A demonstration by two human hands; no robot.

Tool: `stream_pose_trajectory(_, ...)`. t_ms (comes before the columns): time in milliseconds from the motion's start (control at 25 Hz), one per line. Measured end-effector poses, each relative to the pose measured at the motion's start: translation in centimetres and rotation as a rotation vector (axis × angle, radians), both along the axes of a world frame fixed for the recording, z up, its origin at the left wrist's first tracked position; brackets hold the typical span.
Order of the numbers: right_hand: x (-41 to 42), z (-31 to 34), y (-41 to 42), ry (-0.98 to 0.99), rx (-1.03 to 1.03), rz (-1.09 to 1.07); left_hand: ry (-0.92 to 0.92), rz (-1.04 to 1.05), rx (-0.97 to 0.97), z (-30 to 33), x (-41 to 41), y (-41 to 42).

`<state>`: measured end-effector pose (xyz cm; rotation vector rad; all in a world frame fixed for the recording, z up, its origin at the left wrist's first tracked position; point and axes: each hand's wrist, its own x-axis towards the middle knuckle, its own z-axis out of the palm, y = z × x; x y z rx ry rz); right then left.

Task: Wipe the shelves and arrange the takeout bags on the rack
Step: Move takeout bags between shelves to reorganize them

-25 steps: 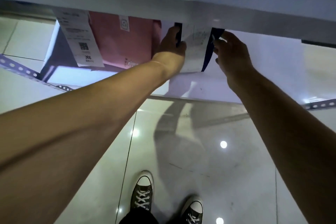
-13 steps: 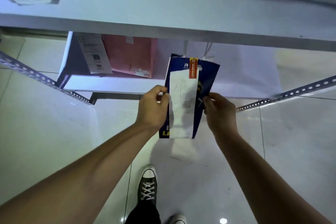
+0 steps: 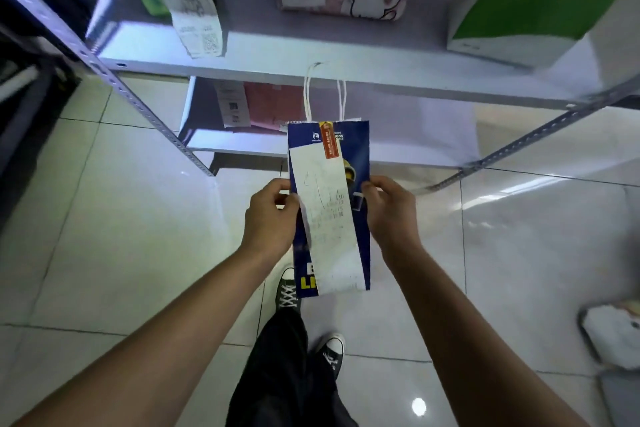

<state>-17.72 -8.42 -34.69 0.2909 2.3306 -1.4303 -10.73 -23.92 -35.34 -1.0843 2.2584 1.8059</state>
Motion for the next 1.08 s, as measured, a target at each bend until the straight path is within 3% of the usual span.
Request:
stream_pose_trajectory(520, -0.8, 24.8, -10.1, 0.157, -0.123, 0.193, 0.256, 0.364, 0.006, 23.8, 2.7, -7.9)
stream_pose_trajectory(1080, -3.3, 33.8, -23.4, 0.194, -0.229, 0.312, 0.36, 0.356, 0.052, 31.0, 0.8, -22.3)
